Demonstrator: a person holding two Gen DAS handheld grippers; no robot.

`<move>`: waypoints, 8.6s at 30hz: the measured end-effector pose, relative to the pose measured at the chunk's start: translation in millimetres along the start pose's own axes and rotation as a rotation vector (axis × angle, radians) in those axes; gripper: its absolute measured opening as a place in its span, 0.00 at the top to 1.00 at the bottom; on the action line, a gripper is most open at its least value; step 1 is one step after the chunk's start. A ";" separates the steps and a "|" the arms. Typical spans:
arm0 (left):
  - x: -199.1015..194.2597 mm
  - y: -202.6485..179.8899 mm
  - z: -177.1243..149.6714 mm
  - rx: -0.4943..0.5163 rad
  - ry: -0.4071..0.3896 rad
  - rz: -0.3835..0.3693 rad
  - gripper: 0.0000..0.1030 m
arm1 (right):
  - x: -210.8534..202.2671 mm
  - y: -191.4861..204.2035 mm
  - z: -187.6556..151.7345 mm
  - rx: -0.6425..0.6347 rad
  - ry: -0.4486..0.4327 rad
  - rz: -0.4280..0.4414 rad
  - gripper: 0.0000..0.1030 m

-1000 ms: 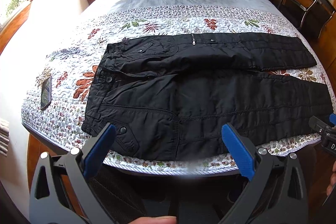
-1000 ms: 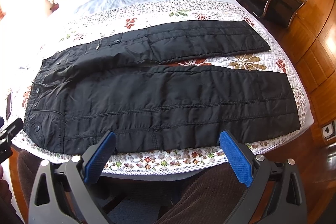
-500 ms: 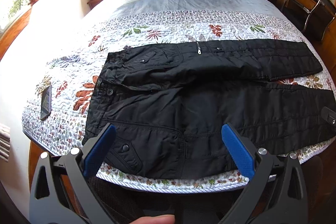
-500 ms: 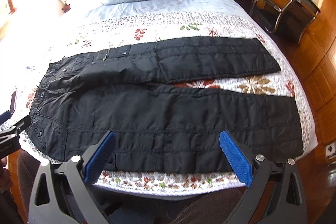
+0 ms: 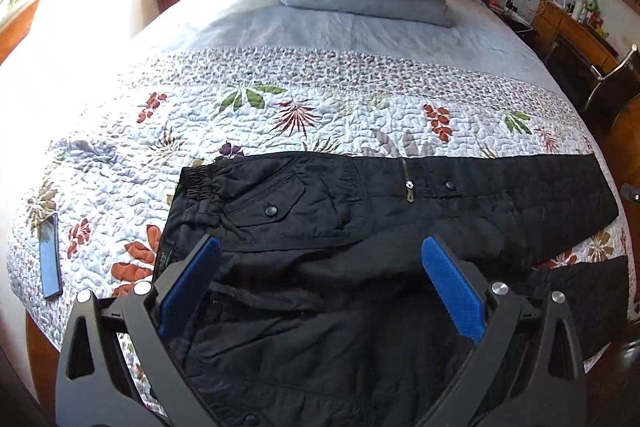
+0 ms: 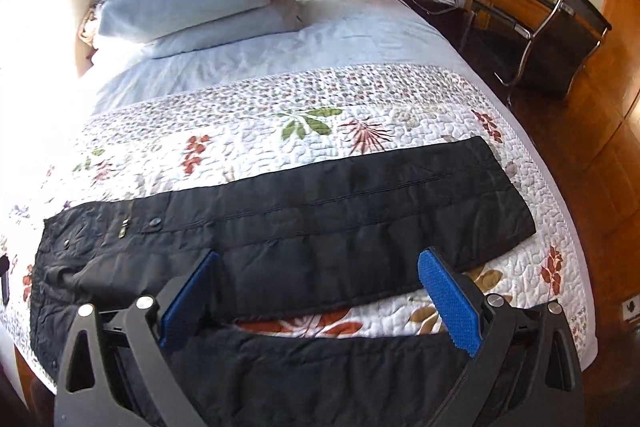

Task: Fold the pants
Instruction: 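Move both grippers down to the waistband of the black pants, then close the left gripper on the waistband while the right gripper pinches the waistband, then lift the waistband with both grippers and fold it over onto the legs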

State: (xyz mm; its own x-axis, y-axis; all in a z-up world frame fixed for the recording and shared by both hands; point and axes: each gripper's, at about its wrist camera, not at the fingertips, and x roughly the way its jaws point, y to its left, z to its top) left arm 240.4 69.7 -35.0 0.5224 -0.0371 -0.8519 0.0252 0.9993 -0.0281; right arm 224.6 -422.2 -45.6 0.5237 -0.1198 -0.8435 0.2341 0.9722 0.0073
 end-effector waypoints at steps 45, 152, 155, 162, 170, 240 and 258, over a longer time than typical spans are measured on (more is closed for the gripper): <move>232.5 187.1 57.7 -0.271 0.614 -0.112 0.03 | 226.6 -66.0 62.4 0.046 0.240 0.021 0.03; -26.7 118.2 -194.8 0.416 0.136 -0.141 0.75 | -95.0 -283.3 -318.8 0.579 -0.180 -0.011 0.32; -17.7 102.0 -173.3 0.494 0.146 -0.199 0.47 | -96.6 -273.2 -311.0 0.616 -0.197 0.026 0.32; 20.3 151.2 -116.0 0.176 0.395 -0.693 0.06 | -110.7 -236.1 -290.3 0.553 -0.211 0.029 0.32; -14.6 214.2 -169.0 -0.074 0.384 -0.563 0.06 | -121.5 -208.4 -262.0 0.491 -0.245 0.056 0.32; 56.6 148.7 -216.8 -0.408 0.430 -0.161 0.06 | -64.3 -273.9 -351.9 0.909 -0.074 0.413 0.44; 83.3 190.1 -229.1 -0.723 0.400 -0.559 0.49 | -36.2 -220.5 -341.6 0.890 -0.017 0.473 0.39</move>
State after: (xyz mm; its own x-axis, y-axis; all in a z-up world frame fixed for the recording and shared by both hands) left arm 93.4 258.1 -231.0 0.2647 -0.6311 -0.7292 -0.4146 0.6082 -0.6769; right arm -125.7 -563.4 -200.1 0.7312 0.2302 -0.6421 0.5219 0.4174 0.7439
